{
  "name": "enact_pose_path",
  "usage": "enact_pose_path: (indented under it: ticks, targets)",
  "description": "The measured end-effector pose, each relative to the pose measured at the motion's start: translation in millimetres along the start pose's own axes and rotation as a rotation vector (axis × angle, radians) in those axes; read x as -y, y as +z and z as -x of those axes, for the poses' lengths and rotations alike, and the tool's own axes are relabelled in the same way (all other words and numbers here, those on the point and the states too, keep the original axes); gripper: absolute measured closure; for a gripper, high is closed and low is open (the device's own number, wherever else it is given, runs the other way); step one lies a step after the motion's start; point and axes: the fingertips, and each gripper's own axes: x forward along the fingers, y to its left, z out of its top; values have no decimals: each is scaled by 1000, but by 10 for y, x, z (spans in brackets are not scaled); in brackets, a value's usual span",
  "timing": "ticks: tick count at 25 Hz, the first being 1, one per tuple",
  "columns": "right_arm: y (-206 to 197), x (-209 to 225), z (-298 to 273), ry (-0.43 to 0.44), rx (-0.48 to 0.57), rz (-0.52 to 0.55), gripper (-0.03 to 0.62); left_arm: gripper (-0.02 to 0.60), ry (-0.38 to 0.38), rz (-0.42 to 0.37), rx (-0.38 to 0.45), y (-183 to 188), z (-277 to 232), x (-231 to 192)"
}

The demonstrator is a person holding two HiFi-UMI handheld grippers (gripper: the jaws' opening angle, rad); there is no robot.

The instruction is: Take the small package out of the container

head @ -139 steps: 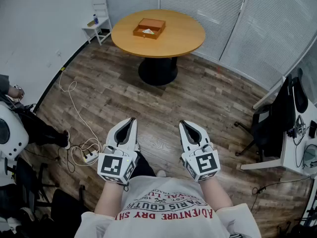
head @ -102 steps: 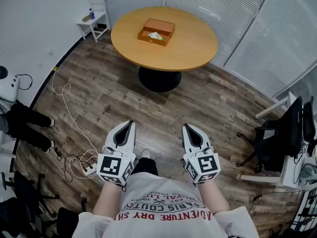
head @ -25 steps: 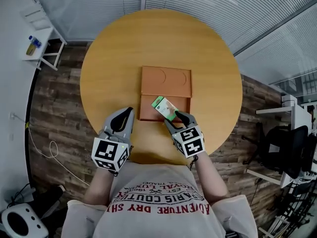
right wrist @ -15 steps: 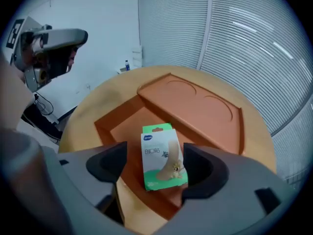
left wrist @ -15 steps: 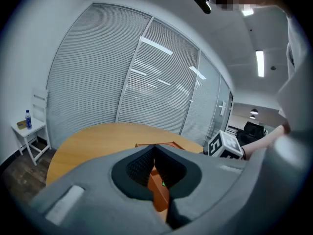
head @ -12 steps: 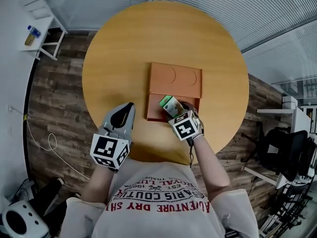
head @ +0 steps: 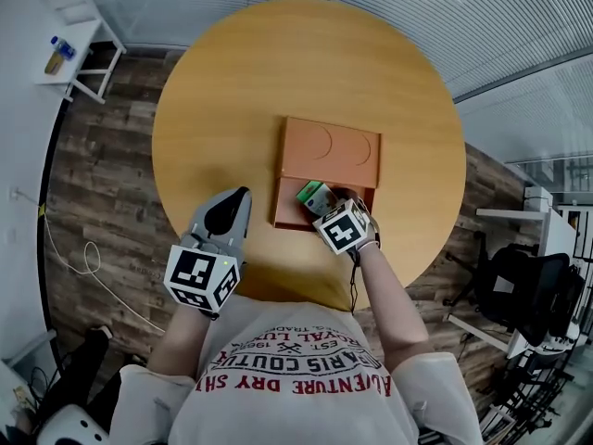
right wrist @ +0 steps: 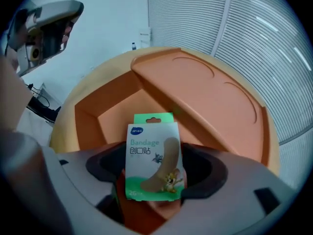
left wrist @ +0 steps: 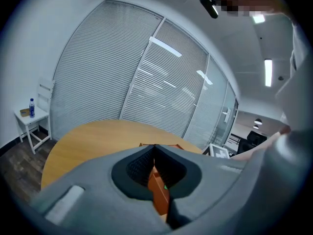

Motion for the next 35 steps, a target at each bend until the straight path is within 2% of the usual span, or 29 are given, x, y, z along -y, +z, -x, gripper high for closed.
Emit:
enact_pose_path:
  ticks: [10, 19, 28, 35]
  targets:
    - [-5, -2, -16, 49, -14, 22, 240, 571, 17, 74, 9, -46, 17, -27]
    - [2, -38, 179, 53, -64, 190, 241, 571, 70, 80, 46, 29, 203, 17]
    - [52, -57, 584, 21, 28, 272, 241, 571, 117, 82, 56, -49, 432, 364]
    - [75, -158, 1054, 24, 167, 264, 241, 571, 154, 52, 84, -21, 573, 679]
